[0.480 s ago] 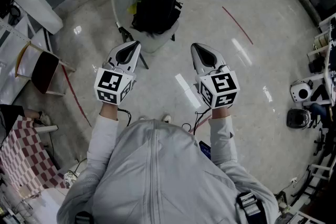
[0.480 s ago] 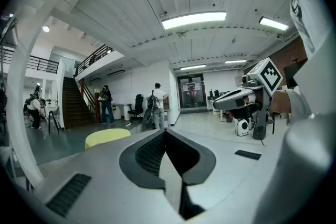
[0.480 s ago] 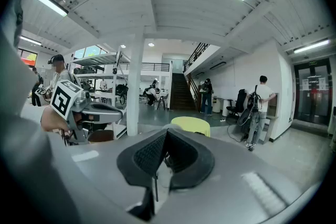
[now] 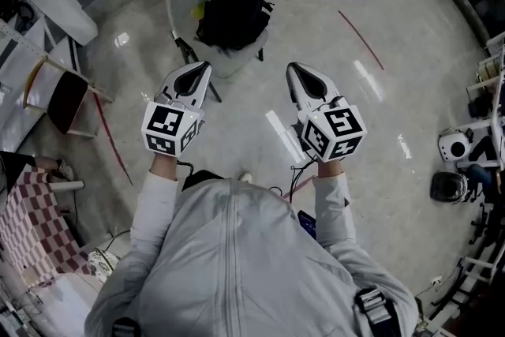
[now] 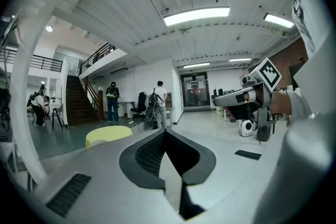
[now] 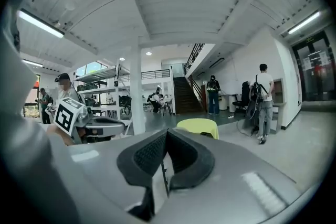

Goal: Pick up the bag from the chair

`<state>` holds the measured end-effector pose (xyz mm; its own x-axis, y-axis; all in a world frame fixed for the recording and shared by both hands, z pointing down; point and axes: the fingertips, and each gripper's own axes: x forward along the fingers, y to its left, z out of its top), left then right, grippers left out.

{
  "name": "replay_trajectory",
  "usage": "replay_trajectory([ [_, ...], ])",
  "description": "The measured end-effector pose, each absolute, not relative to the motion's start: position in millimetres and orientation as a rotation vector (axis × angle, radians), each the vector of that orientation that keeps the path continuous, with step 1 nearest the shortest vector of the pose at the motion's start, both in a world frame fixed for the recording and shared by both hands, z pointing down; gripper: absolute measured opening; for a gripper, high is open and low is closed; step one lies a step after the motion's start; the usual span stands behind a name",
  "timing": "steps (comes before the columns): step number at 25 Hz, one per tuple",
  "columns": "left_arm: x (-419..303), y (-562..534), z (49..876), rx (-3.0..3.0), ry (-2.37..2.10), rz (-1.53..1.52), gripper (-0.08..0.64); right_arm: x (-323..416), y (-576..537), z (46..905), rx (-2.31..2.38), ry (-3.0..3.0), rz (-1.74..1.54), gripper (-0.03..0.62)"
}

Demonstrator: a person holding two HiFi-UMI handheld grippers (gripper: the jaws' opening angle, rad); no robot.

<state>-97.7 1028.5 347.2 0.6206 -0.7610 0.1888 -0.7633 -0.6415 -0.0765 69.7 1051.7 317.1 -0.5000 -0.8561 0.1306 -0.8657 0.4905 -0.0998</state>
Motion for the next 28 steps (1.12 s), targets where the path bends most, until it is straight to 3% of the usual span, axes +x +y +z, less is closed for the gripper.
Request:
replay_trajectory([
  [13, -91, 978, 371, 2.754, -1.361, 0.375, 0.005, 82, 994, 348, 1.453, -2.626, 0.273, 0.011],
  [28, -100, 744, 368, 2.783, -1.289, 0.328, 0.005, 68, 788, 343, 1.475, -2.526, 0.223, 0.011],
])
